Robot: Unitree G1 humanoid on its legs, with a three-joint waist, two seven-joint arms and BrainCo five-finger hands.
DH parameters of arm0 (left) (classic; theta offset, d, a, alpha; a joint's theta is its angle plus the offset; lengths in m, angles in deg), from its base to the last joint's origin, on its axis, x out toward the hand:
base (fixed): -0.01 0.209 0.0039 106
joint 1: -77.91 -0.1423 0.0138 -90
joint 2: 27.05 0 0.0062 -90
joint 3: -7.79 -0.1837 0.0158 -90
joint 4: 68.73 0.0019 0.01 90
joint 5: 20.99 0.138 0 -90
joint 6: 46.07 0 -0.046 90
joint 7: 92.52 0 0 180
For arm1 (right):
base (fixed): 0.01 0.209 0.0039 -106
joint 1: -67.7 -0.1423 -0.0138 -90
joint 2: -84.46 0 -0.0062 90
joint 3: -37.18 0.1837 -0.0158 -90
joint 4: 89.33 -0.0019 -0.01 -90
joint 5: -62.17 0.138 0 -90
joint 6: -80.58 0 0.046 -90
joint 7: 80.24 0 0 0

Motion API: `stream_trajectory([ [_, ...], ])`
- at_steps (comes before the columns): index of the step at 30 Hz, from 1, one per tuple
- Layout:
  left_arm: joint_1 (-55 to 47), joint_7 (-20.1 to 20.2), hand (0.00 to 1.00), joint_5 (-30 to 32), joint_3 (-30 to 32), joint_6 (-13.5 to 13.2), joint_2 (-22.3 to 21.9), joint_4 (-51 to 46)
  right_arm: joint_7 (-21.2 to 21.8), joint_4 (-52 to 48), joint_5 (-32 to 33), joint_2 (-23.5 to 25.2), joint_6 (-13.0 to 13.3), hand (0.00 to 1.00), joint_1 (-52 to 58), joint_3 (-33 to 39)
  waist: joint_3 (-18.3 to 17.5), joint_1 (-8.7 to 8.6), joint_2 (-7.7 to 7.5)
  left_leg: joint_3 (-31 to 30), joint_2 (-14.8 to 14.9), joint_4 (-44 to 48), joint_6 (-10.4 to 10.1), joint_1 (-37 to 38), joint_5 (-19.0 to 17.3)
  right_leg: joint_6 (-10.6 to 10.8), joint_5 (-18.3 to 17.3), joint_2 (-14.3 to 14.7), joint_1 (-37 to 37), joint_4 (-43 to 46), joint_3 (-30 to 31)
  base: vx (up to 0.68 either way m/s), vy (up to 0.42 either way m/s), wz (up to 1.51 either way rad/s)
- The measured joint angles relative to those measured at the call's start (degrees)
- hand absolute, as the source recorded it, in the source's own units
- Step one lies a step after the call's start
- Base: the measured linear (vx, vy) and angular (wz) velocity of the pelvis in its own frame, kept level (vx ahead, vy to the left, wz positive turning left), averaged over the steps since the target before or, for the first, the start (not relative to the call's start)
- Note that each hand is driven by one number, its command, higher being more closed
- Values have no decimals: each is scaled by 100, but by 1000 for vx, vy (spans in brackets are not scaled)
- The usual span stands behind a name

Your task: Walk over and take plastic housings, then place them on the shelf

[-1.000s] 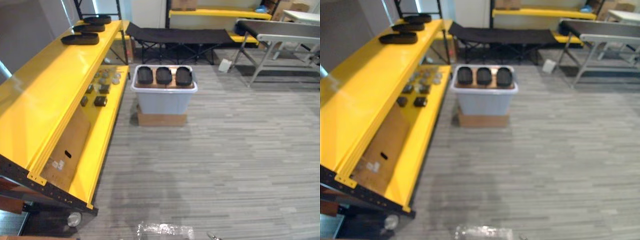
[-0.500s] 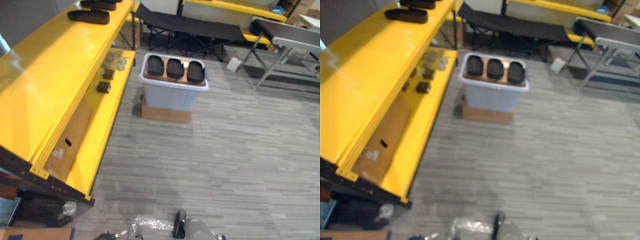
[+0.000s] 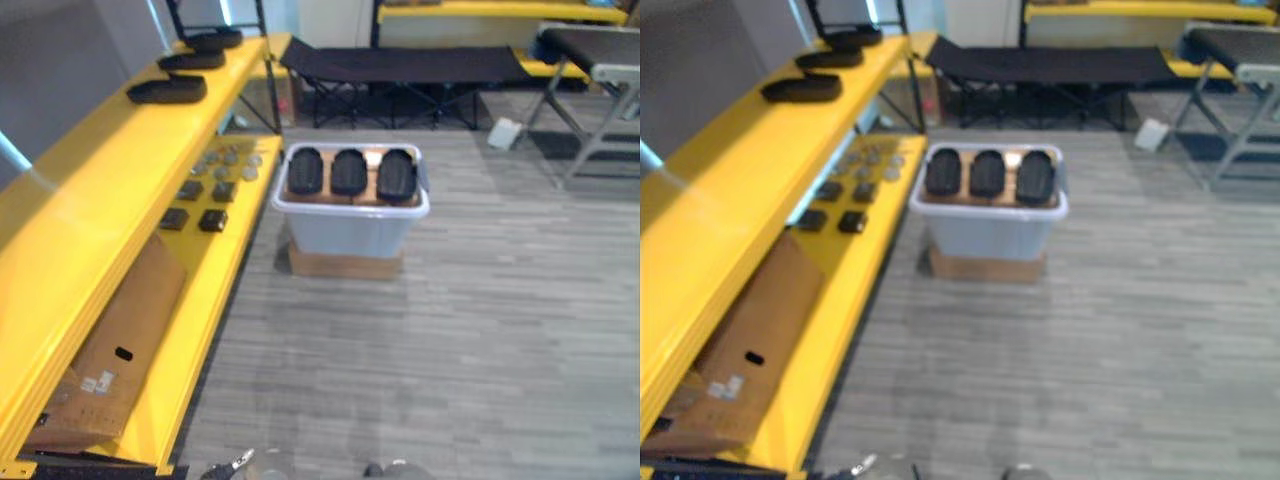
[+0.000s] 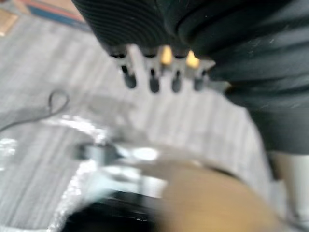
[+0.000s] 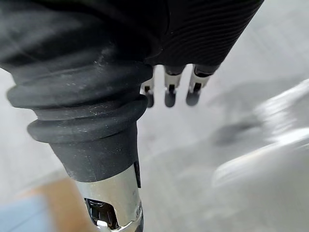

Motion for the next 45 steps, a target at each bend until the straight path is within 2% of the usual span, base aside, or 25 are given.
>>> stream_trajectory([
  [2,-103,-5,0,63,-9,-40,-35,2,-3,-86,112,-31,50,0,-105,-170,34,137,49,-119,-71,-708,-26,-24,762,84,-196,54,168,-36,206,356,185,-57],
  [3,-230,-6,0,155,-2,-72,-19,23,-6,-99,112,-9,53,0,-160,-402,40,260,-49,-91,-125,-658,148,65,1242,73,-366,30,312,-35,436,374,188,-45],
  [5,-259,12,0,287,-14,-112,80,29,-14,-73,233,40,51,0,-241,-559,107,247,-300,-14,-284,-203,544,25,949,-89,-791,-150,307,318,669,457,157,-11],
  [6,-238,2,0,283,-29,-125,176,34,-30,-47,237,38,42,0,-229,-618,156,250,-426,28,-387,5,631,15,706,-24,-834,-251,277,614,760,602,169,9],
  [8,-204,-40,0,265,-129,-128,226,53,-39,23,342,68,39,0,-228,-647,169,218,-469,61,-457,116,819,215,368,446,-657,-412,-315,2175,1165,583,204,-1],
  [9,-216,-56,0,249,-140,-149,251,55,-40,85,344,105,39,0,-230,-730,185,213,-487,79,-477,98,830,400,186,1088,-372,-549,-749,3238,1214,477,164,-9],
  [10,-210,-161,0,180,-172,-196,286,53,-56,228,306,195,26,0,-198,-739,226,188,-526,71,-521,91,858,769,-46,1425,-241,-850,-1220,4496,1137,498,120,-2],
  [12,-227,-273,0,91,-252,-299,326,49,-74,400,99,332,16,0,-25,-754,230,177,-504,75,-526,-27,831,1402,-257,959,-511,-1234,-1531,5187,626,520,87,5],
  [14,-218,-288,0,-75,-402,-439,450,41,-171,353,97,359,214,0,-9,-799,227,27,-362,6,-286,-386,689,2020,-353,580,-743,-1177,-1916,4219,65,546,-13,16],
  [16,-87,-285,0,-235,-436,-463,459,1,-274,348,107,335,223,0,-13,-774,161,-25,-182,-99,53,-456,472,2124,-450,642,-577,-824,-2173,2452,-67,510,-84,30],
  [18,51,-247,0,-634,-420,-549,575,-10,-271,265,102,368,237,0,0,-689,159,-58,-203,-154,206,-463,183,2244,-612,592,181,-675,-2351,979,178,470,-163,37],
  [19,129,-230,0,-948,-385,-590,632,-17,-254,224,66,413,223,0,80,-659,116,-52,-303,-285,229,-450,-70,2457,-771,597,1076,-620,-2372,585,548,488,-252,37],
  [20,140,-232,0,-977,-377,-591,644,-23,-249,221,45,435,217,0,120,-659,92,-57,-344,-323,218,-445,-119,2502,-803,564,1278,-617,-2362,606,616,538,-344,70],
  [21,207,-249,0,-975,-313,-602,630,-74,-227,223,-40,509,149,0,300,-590,-95,-92,-554,-523,153,-409,-267,2687,-991,606,1405,-660,-2302,949,717,543,-351,34],
  [22,303,-259,0,-981,-215,-601,321,-50,-225,239,-65,406,99,0,220,-568,-116,-3,-228,-579,465,-302,-328,2735,-1074,463,1329,-388,-2283,1086,667,522,-308,27],
  [24,324,-256,0,-1141,-86,-617,-163,-55,-148,220,-42,243,99,0,194,-544,-142,-91,22,-660,637,4,-373,2599,-926,398,949,-282,-2251,1236,534,402,-240,11],
  [26,415,-252,0,-1129,-41,-620,-273,-7,-75,203,-35,199,111,0,197,-558,-125,-141,73,-840,676,959,-509,2124,-525,338,750,-265,-2039,1137,422,321,-234,33],
  [27,479,-252,0,-1126,-46,-619,-215,13,28,237,-159,186,108,0,203,-613,-43,-111,-31,-805,723,1596,-518,1791,-447,321,756,-290,-1644,807,357,306,-211,42],
  [28,494,-235,0,-1112,-46,-613,-202,-1,158,233,-395,175,180,0,256,-635,-20,-88,-59,-561,767,1526,-515,1642,-681,330,780,-353,-1242,523,178,277,-175,50],
  [31,540,-197,0,-834,-219,-615,-176,-83,449,-141,-1001,10,555,0,364,-1224,-31,-109,-54,-192,664,271,-424,1207,-558,455,721,-531,-900,188,-92,144,-31,41],
  [33,547,-189,0,-679,-256,-615,-199,-189,742,-822,-1367,-244,876,0,396,-2304,-7,-90,43,-217,598,-323,-315,905,342,605,695,-532,-950,153,-104,124,101,-5],
  [35,651,-201,0,-534,-526,-602,102,-175,1215,-1526,-2035,-420,1502,0,171,-3946,9,-82,-189,-210,306,-607,-188,846,469,812,747,-791,-1054,48,-56,143,147,2],
  [38,851,-147,0,-401,-714,-613,474,-144,1442,-2062,-2295,-443,2020,0,-537,-6056,241,90,-512,-304,60,-645,-96,662,538,960,860,-964,-1074,-67,-202,159,99,33],
  [42,912,-144,0,-381,-907,-652,632,69,1567,-3304,-1794,-206,2118,0,-1547,-7446,403,429,-568,-465,-3,-452,19,547,428,976,1004,-964,-892,-247,-371,117,72,27],
  [45,902,-165,0,-137,-917,-772,618,137,963,-4115,-1108,216,1817,0,-2343,-7283,482,558,-581,-540,10,-450,31,555,415,877,1115,-929,-856,-246,-398,48,57,15],
])
